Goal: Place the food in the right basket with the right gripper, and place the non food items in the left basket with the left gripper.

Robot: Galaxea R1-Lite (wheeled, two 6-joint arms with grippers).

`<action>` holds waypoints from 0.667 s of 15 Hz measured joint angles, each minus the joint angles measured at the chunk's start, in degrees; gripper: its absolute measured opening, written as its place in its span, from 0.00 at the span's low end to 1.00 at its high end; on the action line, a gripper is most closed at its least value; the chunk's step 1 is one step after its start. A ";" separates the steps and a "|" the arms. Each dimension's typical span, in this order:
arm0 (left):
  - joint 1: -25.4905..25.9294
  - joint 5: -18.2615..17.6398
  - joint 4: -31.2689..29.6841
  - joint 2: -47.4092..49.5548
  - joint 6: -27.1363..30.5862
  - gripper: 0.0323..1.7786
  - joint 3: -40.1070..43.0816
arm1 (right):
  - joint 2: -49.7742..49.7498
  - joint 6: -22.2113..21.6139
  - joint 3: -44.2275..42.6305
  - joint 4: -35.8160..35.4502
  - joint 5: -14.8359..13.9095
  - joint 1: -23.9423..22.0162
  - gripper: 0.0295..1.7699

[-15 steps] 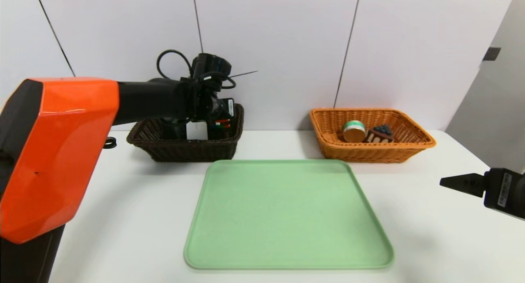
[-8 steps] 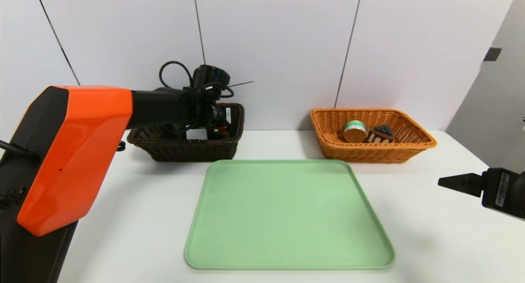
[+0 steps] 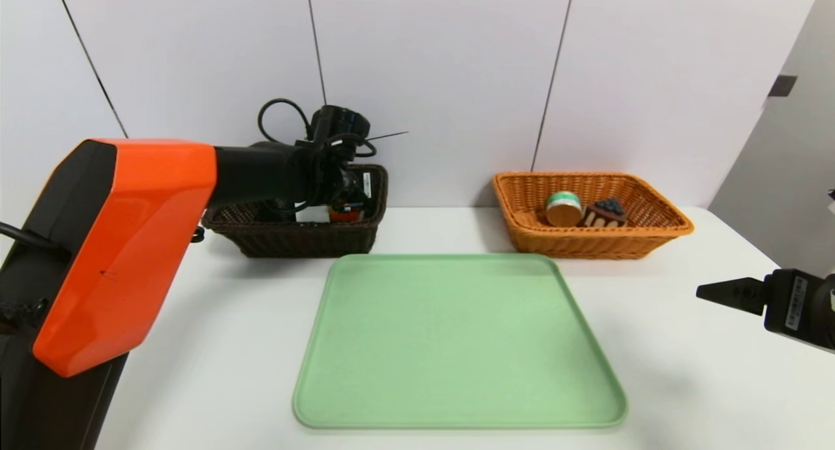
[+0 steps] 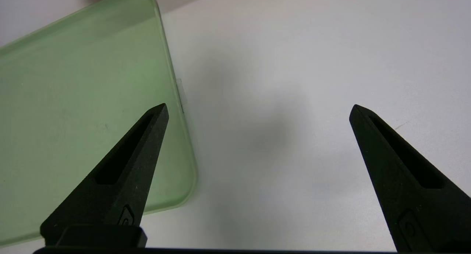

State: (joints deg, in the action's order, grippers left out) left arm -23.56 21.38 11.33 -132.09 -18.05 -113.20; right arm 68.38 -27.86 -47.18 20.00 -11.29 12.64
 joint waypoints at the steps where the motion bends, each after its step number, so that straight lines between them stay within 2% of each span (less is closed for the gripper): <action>1: 0.04 0.02 0.02 0.24 0.00 0.76 0.00 | -0.07 0.00 0.10 0.00 -0.01 0.00 0.96; 4: -0.13 0.20 0.55 2.95 0.09 0.82 0.00 | -0.16 0.05 0.11 0.00 -0.01 0.00 0.96; 7: -0.11 -0.02 2.43 9.48 2.66 0.87 0.13 | -0.16 1.04 -0.76 -0.09 0.13 0.00 0.96; 10: -0.20 -2.82 7.03 18.99 6.60 0.90 1.99 | -0.35 6.89 -1.55 -4.74 1.56 0.06 0.96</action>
State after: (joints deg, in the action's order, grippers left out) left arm -23.76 18.57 18.36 -113.09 -11.46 -111.21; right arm 68.02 -20.97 -48.73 15.26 -9.73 12.70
